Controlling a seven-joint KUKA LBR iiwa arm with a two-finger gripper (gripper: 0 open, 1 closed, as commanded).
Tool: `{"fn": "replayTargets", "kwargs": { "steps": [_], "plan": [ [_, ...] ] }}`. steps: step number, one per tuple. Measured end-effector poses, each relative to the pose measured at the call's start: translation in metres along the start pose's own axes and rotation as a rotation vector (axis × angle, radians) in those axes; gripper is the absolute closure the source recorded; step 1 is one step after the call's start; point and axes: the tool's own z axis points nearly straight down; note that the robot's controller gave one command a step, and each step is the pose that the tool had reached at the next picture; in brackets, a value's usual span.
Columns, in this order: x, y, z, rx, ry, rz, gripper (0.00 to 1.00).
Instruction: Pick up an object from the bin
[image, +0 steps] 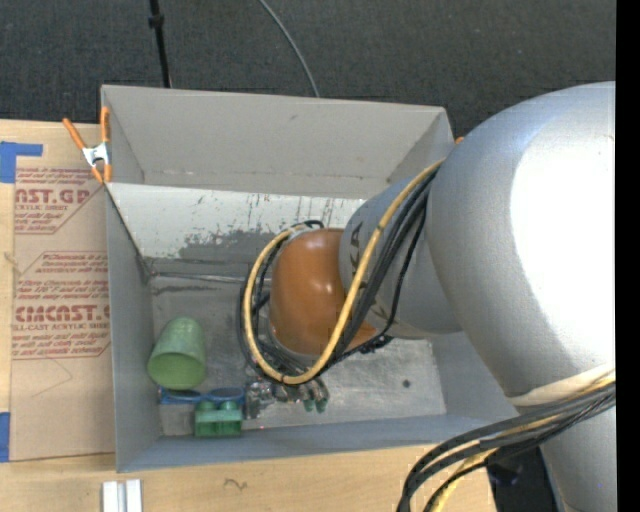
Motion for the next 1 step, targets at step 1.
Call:
{"fn": "replayTargets", "kwargs": {
  "steps": [1],
  "plan": [
    [-0.0072, -0.0714, -0.1558, 0.003, -0.010, -0.273, 1.00]
  ]
}}
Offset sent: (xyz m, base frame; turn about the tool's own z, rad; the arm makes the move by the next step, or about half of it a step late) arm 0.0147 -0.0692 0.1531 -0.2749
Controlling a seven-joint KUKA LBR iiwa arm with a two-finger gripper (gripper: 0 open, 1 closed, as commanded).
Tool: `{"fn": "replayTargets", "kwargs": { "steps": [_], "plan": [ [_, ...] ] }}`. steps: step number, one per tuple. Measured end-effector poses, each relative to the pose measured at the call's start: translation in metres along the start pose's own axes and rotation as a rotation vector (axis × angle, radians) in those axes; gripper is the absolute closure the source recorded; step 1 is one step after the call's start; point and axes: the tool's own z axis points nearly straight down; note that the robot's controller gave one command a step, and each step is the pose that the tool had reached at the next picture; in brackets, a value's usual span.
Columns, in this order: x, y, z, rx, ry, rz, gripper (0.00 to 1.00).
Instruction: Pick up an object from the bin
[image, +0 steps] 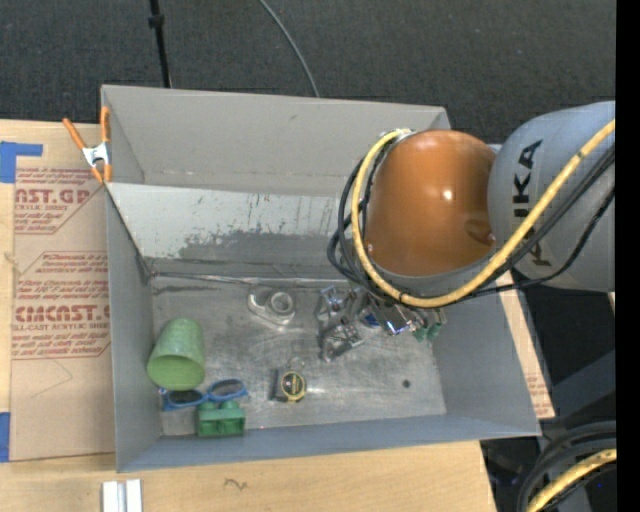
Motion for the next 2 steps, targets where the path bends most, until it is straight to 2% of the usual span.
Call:
{"fn": "replayTargets", "kwargs": {
  "steps": [1, 2],
  "plan": [
    [0.001, 0.002, 0.003, -0.003, 0.005, -0.001, 0.00],
    [-0.001, 0.005, 0.150, -0.007, 0.013, -0.191, 0.00]
  ]
}}
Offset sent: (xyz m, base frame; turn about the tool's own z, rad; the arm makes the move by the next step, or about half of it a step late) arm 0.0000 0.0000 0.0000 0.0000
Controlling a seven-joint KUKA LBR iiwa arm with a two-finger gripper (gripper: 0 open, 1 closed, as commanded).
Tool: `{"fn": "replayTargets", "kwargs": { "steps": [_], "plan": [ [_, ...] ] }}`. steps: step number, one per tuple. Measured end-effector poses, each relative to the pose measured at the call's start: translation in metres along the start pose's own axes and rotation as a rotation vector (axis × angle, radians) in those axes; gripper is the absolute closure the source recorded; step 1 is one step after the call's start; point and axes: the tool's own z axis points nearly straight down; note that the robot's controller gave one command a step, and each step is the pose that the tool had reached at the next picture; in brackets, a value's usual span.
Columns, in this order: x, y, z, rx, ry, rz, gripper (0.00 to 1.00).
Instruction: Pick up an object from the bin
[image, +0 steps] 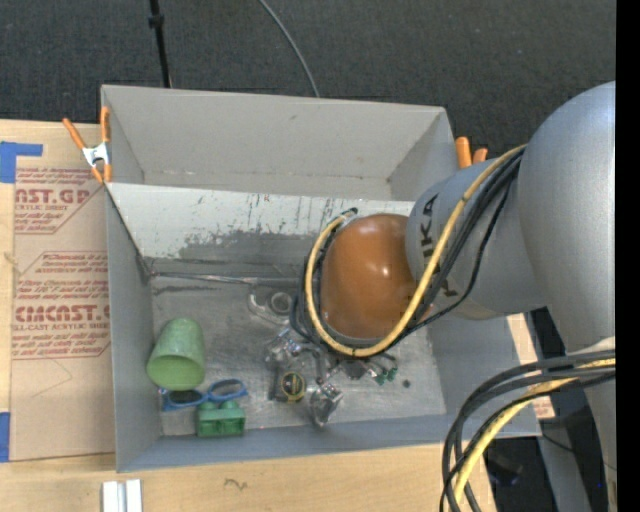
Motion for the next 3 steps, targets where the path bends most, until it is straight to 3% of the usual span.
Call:
{"fn": "replayTargets", "kwargs": {
  "steps": [1, 2, 3],
  "plan": [
    [-0.002, -0.001, -0.004, 0.003, -0.006, 0.001, 1.00],
    [0.010, -0.025, -0.121, 0.009, -0.012, -0.123, 1.00],
    [0.010, -0.083, -0.181, 0.009, -0.009, -0.336, 1.00]
  ]
}}
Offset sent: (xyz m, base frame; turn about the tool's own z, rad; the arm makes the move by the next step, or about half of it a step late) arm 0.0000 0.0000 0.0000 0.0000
